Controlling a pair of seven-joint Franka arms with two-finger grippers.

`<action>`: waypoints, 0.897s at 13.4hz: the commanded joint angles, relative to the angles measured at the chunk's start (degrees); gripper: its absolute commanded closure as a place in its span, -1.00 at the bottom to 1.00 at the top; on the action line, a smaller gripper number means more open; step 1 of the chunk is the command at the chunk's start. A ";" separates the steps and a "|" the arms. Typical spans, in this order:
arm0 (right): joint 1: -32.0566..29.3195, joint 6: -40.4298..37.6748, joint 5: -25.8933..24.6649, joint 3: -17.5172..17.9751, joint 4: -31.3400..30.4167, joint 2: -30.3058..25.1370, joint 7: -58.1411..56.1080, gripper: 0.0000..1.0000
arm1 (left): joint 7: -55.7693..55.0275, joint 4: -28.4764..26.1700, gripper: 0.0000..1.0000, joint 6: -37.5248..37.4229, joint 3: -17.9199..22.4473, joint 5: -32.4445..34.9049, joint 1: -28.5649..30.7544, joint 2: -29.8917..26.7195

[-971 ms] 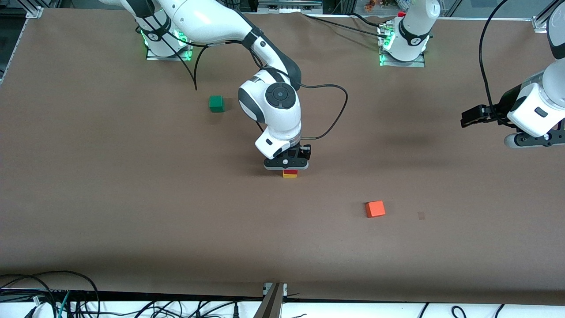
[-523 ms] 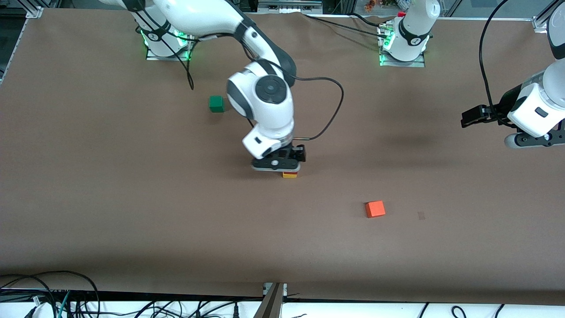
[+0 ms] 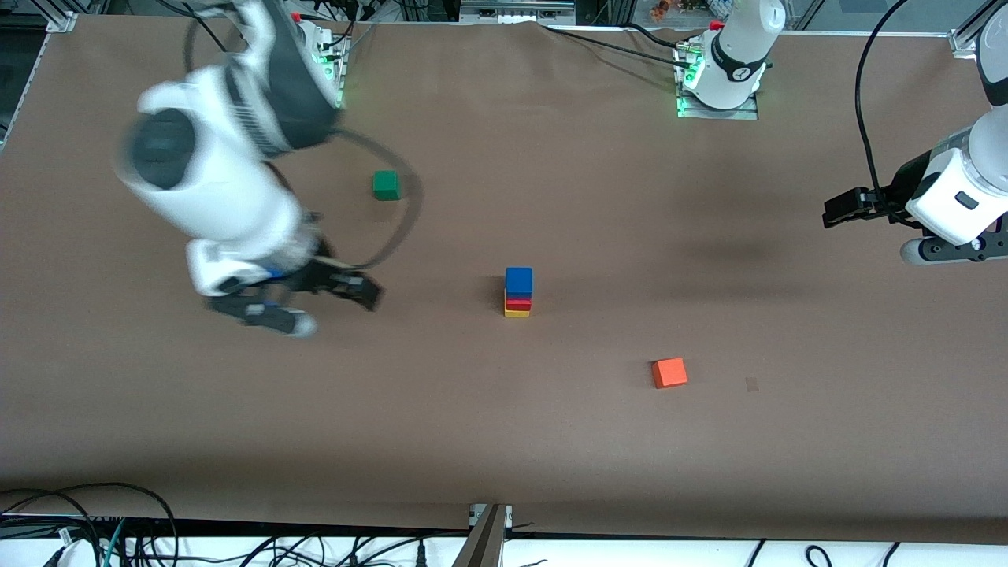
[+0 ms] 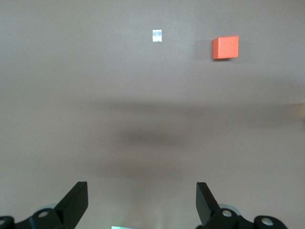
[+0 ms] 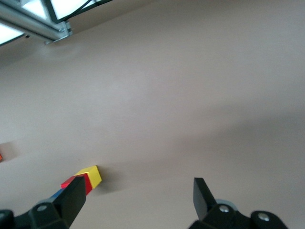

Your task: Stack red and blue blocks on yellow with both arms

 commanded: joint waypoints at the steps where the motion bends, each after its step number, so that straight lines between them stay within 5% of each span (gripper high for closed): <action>1: -2.14 -3.22 2.04 -2.13 -7.51 -7.32 -7.31 -1.00 | 1.37 -0.75 -1.00 0.50 0.01 -1.15 0.36 -0.90; 6: -2.14 -5.16 1.96 -9.52 -21.39 -20.23 -17.97 -1.00 | 1.37 -0.75 -1.00 0.50 0.01 -1.06 0.36 -0.90; 12: -5.65 -7.89 -1.72 -10.41 -23.78 -24.38 -25.98 -1.00 | 1.37 -0.75 -1.00 0.50 0.01 -1.15 0.36 -0.90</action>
